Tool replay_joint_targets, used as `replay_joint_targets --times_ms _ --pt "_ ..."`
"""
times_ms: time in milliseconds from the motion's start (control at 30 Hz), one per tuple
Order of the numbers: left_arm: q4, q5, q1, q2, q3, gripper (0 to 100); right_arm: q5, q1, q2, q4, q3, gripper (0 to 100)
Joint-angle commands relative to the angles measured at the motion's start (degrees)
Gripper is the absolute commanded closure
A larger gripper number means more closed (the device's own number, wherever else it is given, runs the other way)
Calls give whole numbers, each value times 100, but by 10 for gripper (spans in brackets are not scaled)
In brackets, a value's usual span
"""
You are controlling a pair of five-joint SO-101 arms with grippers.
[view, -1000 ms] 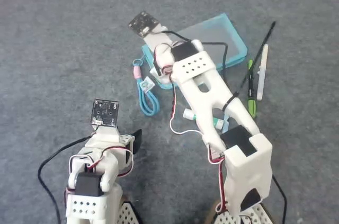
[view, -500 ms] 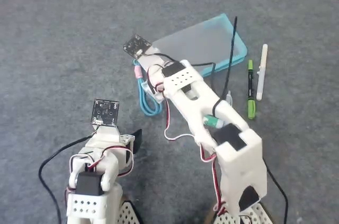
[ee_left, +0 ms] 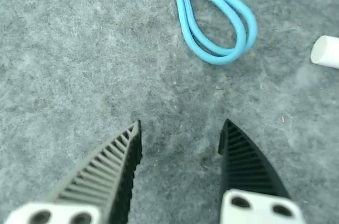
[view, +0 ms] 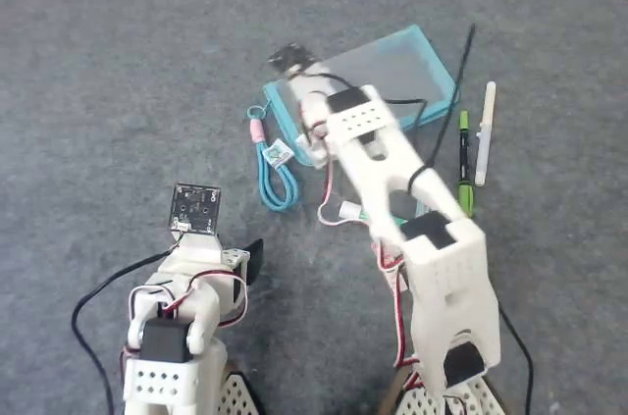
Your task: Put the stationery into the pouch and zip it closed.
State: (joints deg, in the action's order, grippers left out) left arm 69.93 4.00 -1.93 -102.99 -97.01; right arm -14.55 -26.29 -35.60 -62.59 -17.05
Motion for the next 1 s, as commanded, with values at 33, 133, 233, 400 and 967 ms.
replay_joint_targets --times_ms 33,133,233,400,967 --pt "44 62 44 -79 40 771 -237 338 127 -435 -237 991" --pt "44 62 44 -79 40 771 -475 514 136 -725 -237 991" --pt "44 62 44 -79 40 771 -440 637 356 -760 -246 991" --pt "44 62 44 -79 40 771 -484 611 1446 -1358 -220 991" --pt "44 62 44 -79 40 771 1125 -1024 1789 -462 923 829"
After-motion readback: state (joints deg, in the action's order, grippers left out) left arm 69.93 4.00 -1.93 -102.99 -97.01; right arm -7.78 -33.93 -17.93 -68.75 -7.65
